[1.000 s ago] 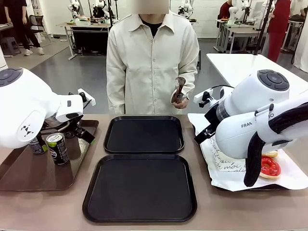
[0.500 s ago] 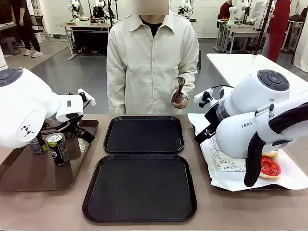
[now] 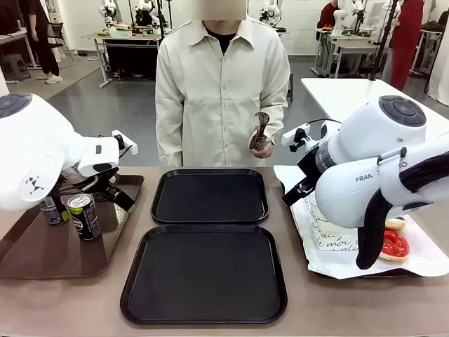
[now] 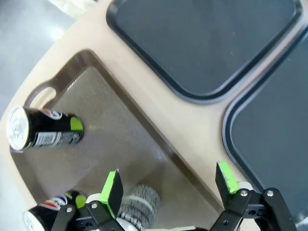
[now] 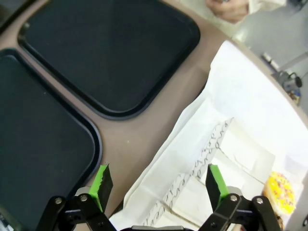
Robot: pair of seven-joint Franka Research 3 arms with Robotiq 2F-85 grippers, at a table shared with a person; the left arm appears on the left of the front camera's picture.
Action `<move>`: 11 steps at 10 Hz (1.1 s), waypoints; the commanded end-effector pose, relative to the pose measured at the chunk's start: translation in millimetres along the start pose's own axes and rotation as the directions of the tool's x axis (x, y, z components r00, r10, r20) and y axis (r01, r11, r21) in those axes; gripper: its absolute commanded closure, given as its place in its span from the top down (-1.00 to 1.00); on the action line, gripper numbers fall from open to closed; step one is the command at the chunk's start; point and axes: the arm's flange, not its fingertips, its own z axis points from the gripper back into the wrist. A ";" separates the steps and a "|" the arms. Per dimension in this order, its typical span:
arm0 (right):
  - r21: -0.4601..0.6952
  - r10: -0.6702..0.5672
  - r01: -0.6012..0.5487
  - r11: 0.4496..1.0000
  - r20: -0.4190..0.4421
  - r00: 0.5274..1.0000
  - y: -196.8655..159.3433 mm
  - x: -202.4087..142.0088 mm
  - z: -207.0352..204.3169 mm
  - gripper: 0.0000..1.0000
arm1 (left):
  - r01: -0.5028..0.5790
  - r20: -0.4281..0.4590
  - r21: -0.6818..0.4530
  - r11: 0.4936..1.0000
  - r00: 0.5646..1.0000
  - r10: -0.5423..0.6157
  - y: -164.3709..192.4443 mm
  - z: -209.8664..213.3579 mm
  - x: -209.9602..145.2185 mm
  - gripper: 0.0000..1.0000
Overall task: Set up donuts and drinks on trays.
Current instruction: Pick up one Pepsi coke and place it on the Flat Tray.
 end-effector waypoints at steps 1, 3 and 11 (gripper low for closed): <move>-0.012 0.063 -0.064 0.998 -0.117 0.991 16.1 -75.9 60.6 1.00 | 0.052 -0.093 -0.039 0.998 0.994 -0.055 -3.9 51.5 -61.5 1.00; 0.016 0.080 -0.079 0.997 -0.254 0.964 36.3 -114.9 101.9 1.00 | 0.101 -0.167 -0.082 0.991 0.979 -0.114 -11.6 75.7 -91.0 1.00; 0.153 0.093 -0.045 0.987 -0.318 0.944 5.1 -41.3 117.9 1.00 | 0.110 -0.202 -0.103 0.989 0.971 -0.129 -0.5 102.6 -37.6 1.00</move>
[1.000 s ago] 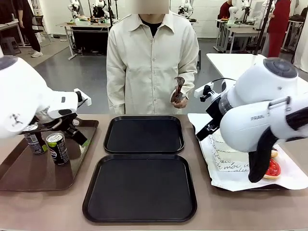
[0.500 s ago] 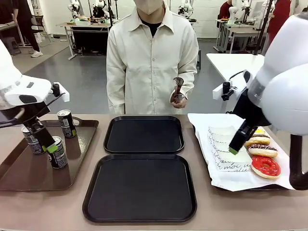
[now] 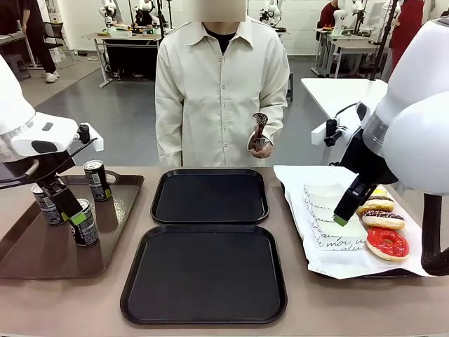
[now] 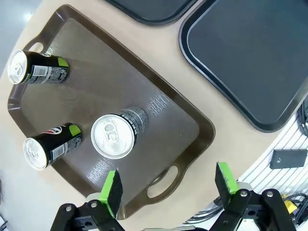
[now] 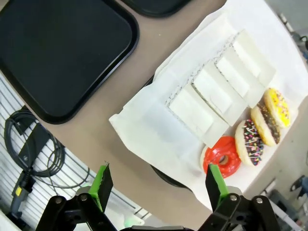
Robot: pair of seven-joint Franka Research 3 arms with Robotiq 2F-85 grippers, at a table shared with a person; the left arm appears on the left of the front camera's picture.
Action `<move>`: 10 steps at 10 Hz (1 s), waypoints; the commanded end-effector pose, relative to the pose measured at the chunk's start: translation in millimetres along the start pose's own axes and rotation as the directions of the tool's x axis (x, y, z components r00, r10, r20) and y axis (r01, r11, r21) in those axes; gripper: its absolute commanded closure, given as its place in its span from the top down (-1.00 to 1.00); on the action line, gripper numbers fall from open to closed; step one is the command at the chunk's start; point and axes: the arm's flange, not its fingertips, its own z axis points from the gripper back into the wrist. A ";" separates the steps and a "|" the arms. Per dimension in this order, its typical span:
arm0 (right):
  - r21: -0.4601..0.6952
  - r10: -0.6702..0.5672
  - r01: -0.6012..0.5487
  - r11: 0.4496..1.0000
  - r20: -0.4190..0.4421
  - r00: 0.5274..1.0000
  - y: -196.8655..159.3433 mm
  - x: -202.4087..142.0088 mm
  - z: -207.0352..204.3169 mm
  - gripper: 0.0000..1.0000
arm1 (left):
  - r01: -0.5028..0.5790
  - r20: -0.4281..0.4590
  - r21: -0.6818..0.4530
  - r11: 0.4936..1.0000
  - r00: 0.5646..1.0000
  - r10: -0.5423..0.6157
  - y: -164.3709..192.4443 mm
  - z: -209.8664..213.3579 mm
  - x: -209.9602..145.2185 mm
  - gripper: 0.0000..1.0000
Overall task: Set up donuts and drinks on trays.
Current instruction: Pick up one Pepsi coke and place it on the Flat Tray.
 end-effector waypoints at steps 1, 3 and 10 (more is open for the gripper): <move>0.304 -0.083 0.078 0.950 0.004 0.997 -29.5 -7.0 -9.9 1.00 | -0.078 0.005 -0.131 0.988 0.997 0.079 15.2 2.3 -4.7 1.00; 0.655 -0.318 0.187 0.732 0.086 0.944 -84.0 -37.7 -1.9 1.00 | -0.252 0.016 -0.449 0.857 0.957 0.290 49.3 12.2 -20.8 1.00; 0.886 -0.844 0.370 0.279 0.042 0.535 -231.8 -207.3 -5.2 1.00 | -0.409 0.025 -0.804 0.431 0.702 0.712 173.9 12.6 -121.8 1.00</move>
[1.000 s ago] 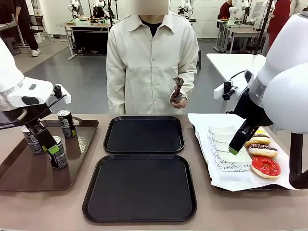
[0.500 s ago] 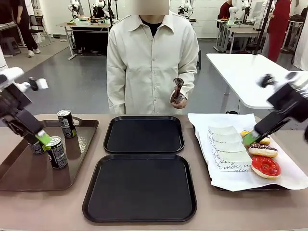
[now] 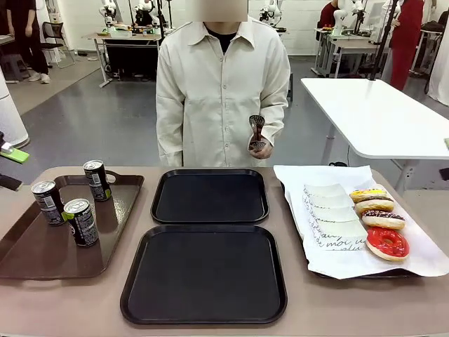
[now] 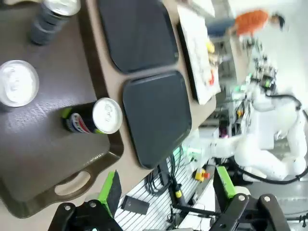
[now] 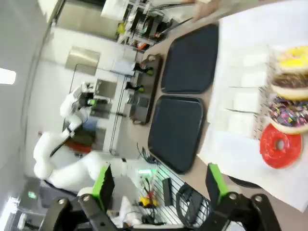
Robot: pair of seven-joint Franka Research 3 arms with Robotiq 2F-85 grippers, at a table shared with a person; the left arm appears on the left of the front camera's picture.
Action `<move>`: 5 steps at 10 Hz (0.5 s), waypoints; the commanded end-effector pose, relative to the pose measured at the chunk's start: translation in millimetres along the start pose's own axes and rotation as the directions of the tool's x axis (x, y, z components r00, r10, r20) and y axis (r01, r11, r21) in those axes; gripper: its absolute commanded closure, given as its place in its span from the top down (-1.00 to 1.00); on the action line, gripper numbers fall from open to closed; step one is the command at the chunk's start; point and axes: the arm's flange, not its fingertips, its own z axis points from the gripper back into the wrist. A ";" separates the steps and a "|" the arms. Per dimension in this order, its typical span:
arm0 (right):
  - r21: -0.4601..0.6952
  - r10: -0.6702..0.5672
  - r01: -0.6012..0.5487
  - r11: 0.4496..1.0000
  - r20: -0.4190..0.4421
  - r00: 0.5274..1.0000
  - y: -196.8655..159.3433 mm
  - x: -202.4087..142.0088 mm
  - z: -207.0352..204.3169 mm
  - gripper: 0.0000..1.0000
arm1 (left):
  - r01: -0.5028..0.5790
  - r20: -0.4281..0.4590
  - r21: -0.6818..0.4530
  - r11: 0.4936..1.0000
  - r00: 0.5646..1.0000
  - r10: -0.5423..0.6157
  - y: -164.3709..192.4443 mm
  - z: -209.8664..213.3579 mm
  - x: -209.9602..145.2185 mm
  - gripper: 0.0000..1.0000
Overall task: Set up donuts and drinks on trays.
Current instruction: Pick up one Pepsi coke and place it on the Flat Tray.
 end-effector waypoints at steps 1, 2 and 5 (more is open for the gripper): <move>0.034 -0.105 0.103 0.994 0.039 0.994 -34.6 3.8 16.0 1.00 | -0.031 0.058 -0.036 0.999 0.998 0.033 18.8 8.7 1.6 1.00; 0.069 -0.116 0.113 0.991 0.054 0.992 -47.4 -1.9 27.4 1.00 | -0.064 0.090 -0.076 0.995 0.993 0.071 33.5 17.7 -2.1 1.00; 0.062 -0.130 0.126 0.990 0.064 0.989 -56.0 -13.7 45.5 1.00 | -0.131 0.118 -0.104 0.986 0.983 0.143 67.8 44.1 -12.3 1.00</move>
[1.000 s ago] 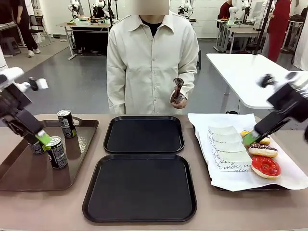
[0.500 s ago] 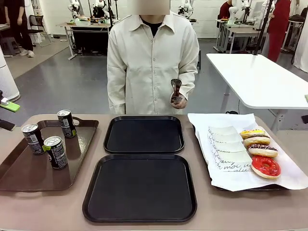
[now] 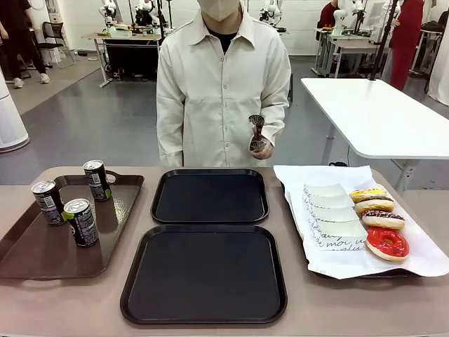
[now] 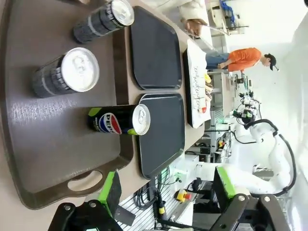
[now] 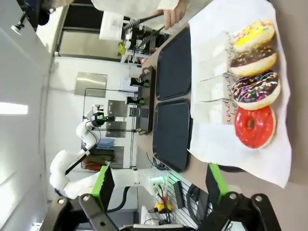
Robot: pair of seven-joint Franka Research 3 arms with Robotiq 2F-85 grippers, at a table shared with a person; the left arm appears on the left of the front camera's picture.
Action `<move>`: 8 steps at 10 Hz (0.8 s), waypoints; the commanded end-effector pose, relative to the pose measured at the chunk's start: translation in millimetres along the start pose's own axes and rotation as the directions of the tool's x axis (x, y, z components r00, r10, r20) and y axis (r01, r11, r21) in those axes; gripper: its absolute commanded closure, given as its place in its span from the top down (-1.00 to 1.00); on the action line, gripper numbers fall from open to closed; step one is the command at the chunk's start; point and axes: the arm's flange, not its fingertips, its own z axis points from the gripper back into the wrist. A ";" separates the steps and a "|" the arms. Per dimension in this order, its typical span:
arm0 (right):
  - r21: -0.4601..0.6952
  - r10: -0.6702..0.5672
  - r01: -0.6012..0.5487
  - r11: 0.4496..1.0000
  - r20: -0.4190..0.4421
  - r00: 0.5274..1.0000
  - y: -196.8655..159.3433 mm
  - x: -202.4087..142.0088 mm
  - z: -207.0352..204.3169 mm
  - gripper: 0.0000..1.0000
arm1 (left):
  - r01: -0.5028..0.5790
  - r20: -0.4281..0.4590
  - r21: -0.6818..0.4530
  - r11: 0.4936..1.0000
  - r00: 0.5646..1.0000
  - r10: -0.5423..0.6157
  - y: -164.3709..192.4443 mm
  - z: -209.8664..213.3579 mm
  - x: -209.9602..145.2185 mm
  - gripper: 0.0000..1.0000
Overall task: Set up donuts and drinks on trays.
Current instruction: Pick up one Pepsi coke and place it on the Flat Tray.
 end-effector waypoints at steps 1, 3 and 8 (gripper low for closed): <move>-0.015 0.069 -0.068 0.998 0.008 0.998 18.2 -0.7 -2.7 1.00 | 0.015 -0.014 0.006 1.000 1.000 -0.015 6.9 12.0 4.8 1.00; -0.007 0.016 -0.016 1.000 0.001 1.000 4.8 -0.2 2.1 1.00 | -0.011 0.004 -0.001 1.000 1.000 0.011 7.0 6.3 -0.2 1.00; -0.007 0.016 -0.016 1.000 0.001 1.000 4.8 -0.2 2.1 1.00 | -0.011 0.004 -0.001 1.000 1.000 0.011 7.0 6.3 -0.2 1.00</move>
